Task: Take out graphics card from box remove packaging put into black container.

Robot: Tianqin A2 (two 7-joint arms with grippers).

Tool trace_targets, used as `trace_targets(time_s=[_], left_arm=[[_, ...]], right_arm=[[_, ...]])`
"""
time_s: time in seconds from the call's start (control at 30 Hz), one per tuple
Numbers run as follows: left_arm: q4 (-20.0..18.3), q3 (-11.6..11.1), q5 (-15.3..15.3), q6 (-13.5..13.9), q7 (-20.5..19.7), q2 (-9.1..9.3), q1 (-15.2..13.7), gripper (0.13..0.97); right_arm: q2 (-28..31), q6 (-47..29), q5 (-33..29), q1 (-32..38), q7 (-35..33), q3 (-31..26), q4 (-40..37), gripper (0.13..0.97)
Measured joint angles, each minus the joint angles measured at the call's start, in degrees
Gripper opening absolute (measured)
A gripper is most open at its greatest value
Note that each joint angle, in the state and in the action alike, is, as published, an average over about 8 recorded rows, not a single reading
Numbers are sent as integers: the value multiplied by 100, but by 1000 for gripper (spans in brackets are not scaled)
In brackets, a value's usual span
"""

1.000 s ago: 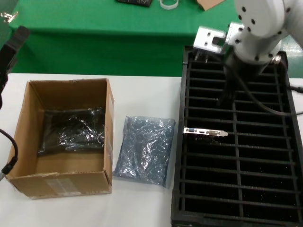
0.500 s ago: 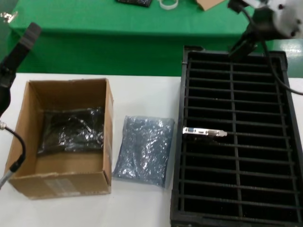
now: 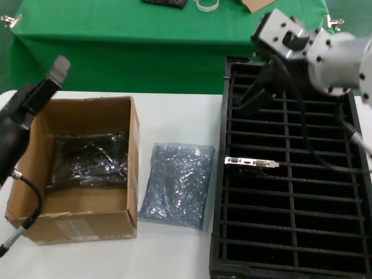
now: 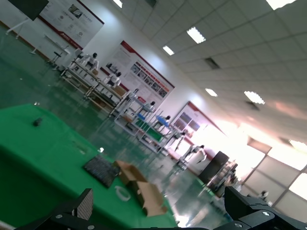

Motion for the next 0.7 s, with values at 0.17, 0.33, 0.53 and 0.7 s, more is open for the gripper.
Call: trace_targets(time_s=[0.17, 0.33, 0.53, 0.7], left_arm=[[-95, 75, 189, -205, 194, 83, 154, 966], [-192, 150, 381, -414, 391, 167, 308, 966], [-310, 242, 614, -668, 631, 269, 498, 966], [-406, 317, 806, -876, 828, 353, 654, 966]], right_arm=[[-10, 494, 502, -519, -397, 249, 74, 955], [-19, 997, 1013, -1040, -802, 503, 149, 963], [-31, 1609, 1635, -1678, -1287, 812, 241, 966], [-41, 2116, 2150, -2206, -1700, 1067, 316, 966]])
